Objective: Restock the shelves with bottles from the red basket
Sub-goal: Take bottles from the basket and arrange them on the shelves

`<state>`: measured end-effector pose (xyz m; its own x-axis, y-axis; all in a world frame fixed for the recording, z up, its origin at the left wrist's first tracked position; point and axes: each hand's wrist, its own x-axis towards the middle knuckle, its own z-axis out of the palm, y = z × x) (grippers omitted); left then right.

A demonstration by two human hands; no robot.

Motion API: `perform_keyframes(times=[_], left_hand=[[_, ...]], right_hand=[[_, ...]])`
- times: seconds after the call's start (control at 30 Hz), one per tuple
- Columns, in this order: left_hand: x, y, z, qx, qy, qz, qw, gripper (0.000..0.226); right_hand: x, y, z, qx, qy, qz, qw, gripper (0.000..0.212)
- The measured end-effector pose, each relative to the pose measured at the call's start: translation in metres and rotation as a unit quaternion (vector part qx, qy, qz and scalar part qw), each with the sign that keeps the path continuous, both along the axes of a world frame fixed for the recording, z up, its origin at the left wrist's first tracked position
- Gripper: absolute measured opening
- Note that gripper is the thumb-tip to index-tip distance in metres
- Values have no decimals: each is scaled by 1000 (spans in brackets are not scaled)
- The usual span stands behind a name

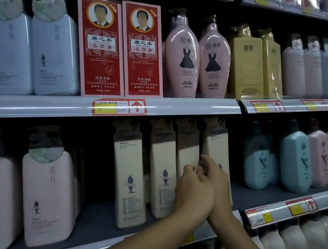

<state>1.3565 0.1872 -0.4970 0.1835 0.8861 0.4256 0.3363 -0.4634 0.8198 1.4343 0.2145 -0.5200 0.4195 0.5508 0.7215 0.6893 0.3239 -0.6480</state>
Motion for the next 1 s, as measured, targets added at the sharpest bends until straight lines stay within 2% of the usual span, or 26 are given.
perform_keyframes(times=[0.1,0.2,0.3,0.4,0.63,0.83,1.0], left_hand=[[-8,-1,-11,14,-21,-16,1000,39],[-24,1,-15,46,-51,-13,998,28],[-46,1,-16,97,-101,14,990,10],[-75,-4,-16,124,-115,51,984,10],[-149,-34,-25,119,-80,32,989,20],[-218,-80,-10,137,-12,40,990,22],[-276,-103,2,154,18,61,986,19]], right_hand=[[-1,-7,-12,58,51,-11,997,28],[-10,-14,-17,86,72,-21,993,18],[-21,-26,-23,72,64,-16,995,18],[-32,-42,-33,34,46,-3,998,19],[-84,-86,-38,-25,-53,22,998,24],[-151,-138,-7,-24,-120,81,989,34],[-197,-173,11,-14,-121,120,985,34]])
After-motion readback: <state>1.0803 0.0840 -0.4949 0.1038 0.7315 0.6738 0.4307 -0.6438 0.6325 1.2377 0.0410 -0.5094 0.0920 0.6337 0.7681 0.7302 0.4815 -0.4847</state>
